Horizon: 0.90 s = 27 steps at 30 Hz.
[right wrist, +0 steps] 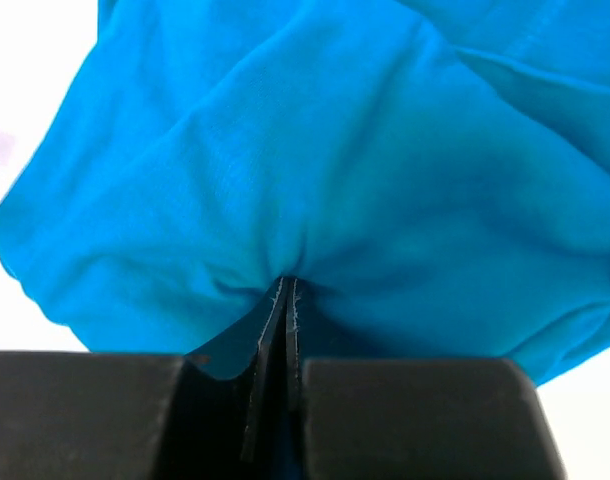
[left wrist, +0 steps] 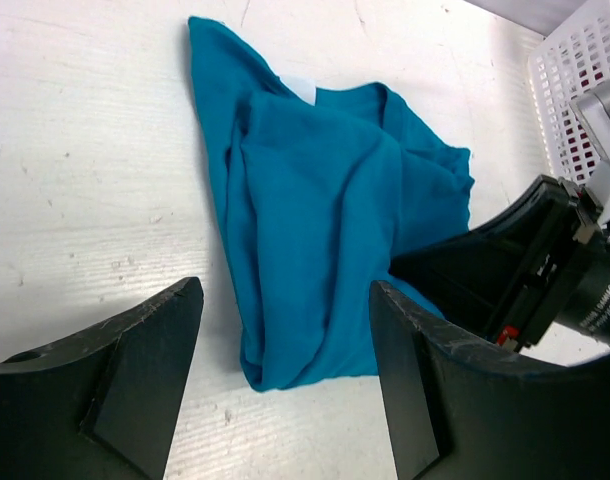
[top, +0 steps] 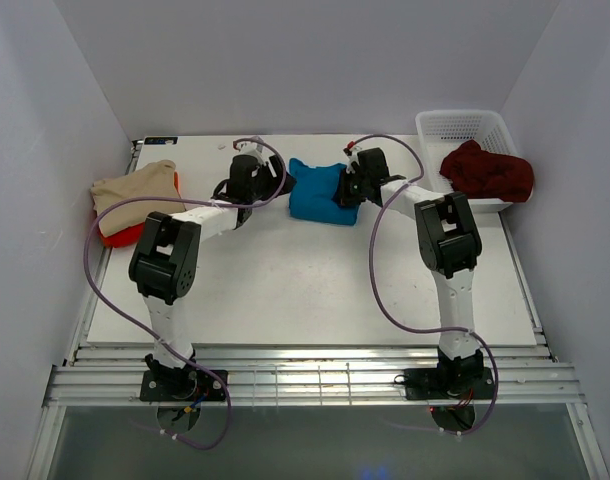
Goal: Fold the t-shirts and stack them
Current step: Put the neatly folded tshirt into the corner of the board with the left arm
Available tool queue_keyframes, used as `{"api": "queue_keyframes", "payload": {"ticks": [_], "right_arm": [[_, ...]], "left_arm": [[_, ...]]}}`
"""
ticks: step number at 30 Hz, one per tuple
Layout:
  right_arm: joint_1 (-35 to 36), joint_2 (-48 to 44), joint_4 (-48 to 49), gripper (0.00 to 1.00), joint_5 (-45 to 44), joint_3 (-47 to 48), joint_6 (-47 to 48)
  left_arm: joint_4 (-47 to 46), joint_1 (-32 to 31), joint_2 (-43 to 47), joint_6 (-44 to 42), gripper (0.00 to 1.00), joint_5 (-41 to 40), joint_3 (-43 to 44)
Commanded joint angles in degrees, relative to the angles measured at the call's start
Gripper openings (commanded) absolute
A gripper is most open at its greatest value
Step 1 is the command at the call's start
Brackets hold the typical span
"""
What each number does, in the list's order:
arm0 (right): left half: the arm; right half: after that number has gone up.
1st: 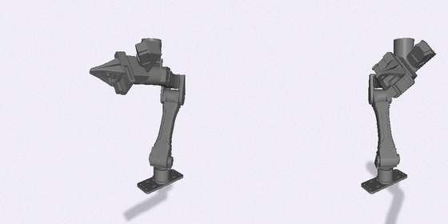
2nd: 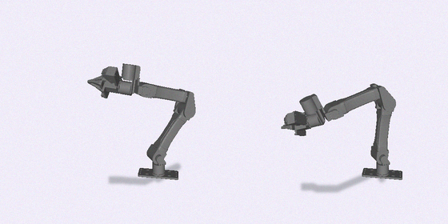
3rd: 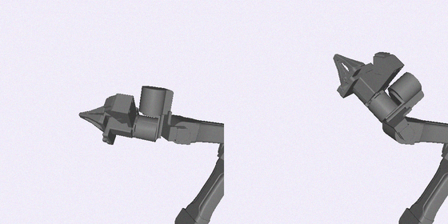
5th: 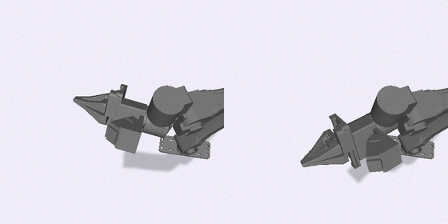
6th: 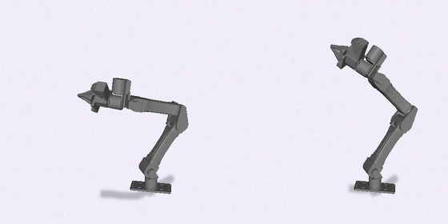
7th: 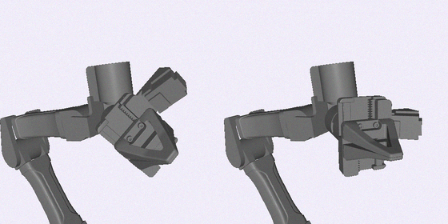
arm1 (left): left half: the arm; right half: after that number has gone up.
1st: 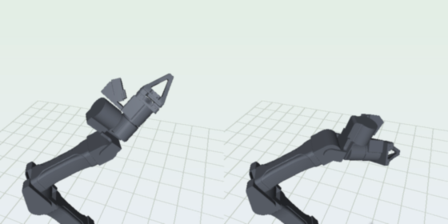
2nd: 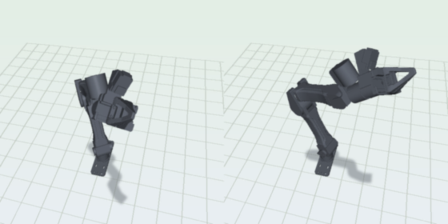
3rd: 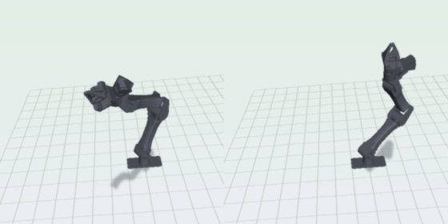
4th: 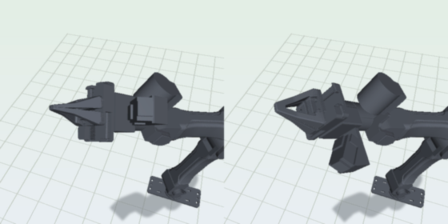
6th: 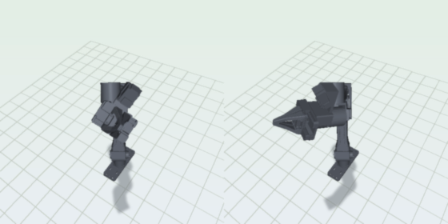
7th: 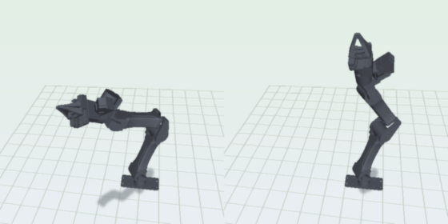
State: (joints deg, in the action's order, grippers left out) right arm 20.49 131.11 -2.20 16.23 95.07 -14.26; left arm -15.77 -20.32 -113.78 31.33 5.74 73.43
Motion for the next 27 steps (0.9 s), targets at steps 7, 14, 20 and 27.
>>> {"api": "queue_keyframes", "payload": {"ticks": [7, 14, 20, 27], "right_arm": [[4.64, -8.23, -9.58, 0.08, -8.14, -17.01, 3.63], [7.90, -16.13, -7.47, 0.08, -10.51, -27.38, 2.49], [9.04, -20.62, -7.74, 0.08, -13.06, -32.48, 2.48], [9.30, -24.49, -8.35, 0.08, -14.12, -33.89, 2.66]], "left_arm": [[-2.16, 0.19, 10.41, 1.45, 0.78, 3.22, -8.47], [-2.78, 0.19, 12.27, 4.88, 0.78, 9.90, -15.06], [-2.78, 0.10, 4.19, 3.48, 0.78, 16.93, -12.80], [1.61, 0.19, -3.56, 1.28, 0.78, 17.21, -6.11]]}}
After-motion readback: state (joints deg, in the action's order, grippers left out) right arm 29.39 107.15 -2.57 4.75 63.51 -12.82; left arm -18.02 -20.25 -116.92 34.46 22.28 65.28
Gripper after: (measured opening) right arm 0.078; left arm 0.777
